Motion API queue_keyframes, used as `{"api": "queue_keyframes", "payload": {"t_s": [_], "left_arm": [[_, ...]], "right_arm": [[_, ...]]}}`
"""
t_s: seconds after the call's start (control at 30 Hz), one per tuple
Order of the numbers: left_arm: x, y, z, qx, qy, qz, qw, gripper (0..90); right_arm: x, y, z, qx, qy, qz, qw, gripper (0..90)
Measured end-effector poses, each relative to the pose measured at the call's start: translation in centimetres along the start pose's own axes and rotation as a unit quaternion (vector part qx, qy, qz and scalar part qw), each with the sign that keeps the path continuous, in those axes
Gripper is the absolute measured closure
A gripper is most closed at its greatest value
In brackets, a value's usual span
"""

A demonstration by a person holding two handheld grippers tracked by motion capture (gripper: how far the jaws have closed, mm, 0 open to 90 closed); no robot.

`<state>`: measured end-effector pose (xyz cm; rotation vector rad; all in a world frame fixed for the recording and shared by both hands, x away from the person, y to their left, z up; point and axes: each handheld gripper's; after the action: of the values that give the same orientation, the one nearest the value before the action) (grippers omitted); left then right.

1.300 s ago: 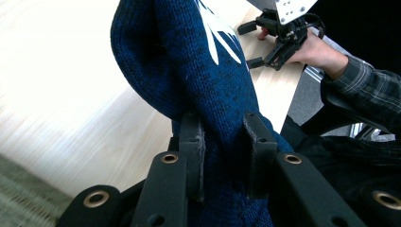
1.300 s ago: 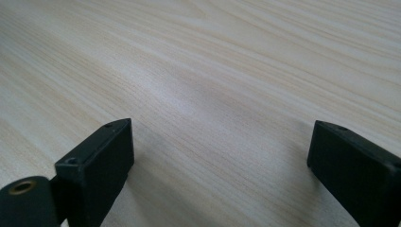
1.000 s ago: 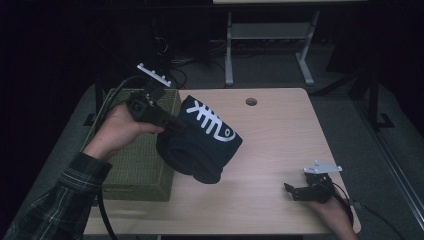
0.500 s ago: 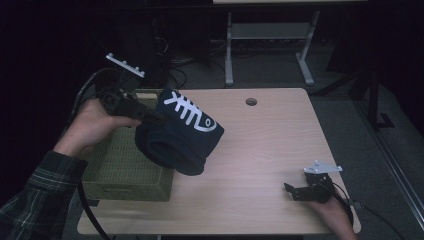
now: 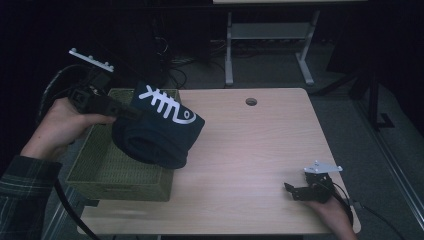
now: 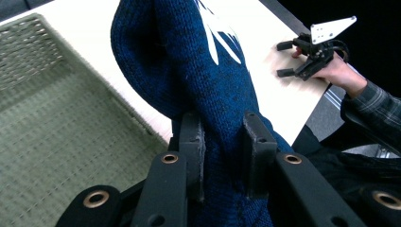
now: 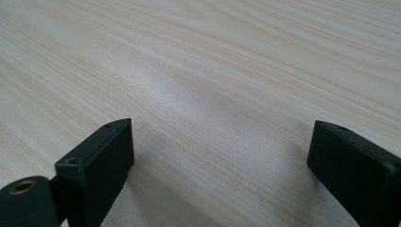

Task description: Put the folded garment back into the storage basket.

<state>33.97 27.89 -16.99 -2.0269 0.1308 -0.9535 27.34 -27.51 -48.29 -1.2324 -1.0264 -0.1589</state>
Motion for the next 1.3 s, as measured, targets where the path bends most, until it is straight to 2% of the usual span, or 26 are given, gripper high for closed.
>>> {"api": "queue_keyframes", "payload": {"t_s": [0.27, 0.63, 0.93, 1.13, 1.3], "left_arm": [[-1.5, -1.9, 1.3, 0.013, -0.019, -0.017, 0.9996, 73.8], [-3.6, -3.1, 3.9, 0.031, -0.048, -0.033, 0.9978, 73.9], [-5.3, -2.4, 6.6, 0.043, -0.08, -0.023, 0.9956, 73.9], [-6.2, -1.9, 7.7, 0.059, -0.092, -0.022, 0.9938, 73.9], [-6.9, -1.2, 8.5, 0.063, -0.106, -0.019, 0.9922, 73.9]], "right_arm": [[0.0, 0.0, 0.0, -0.002, 0.003, 0.001, 1.0, 7.6], [0.0, 0.0, 0.0, -0.004, 0.005, 0.002, 1.0, 7.6], [0.0, 0.0, 0.0, -0.004, 0.005, 0.002, 1.0, 7.6], [0.0, 0.0, 0.0, -0.004, 0.005, 0.002, 1.0, 7.6], [0.0, 0.0, 0.0, -0.004, 0.005, 0.002, 1.0, 7.6]]}}
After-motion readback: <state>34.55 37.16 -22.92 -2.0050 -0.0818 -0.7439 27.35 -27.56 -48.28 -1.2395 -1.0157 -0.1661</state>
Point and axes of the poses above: each handheld gripper's, and its own axes: y roughly forward along the jaws, x roughly out of its top, z roughly to its left, and after that the axes turned 5 degrees about -y, right-handed
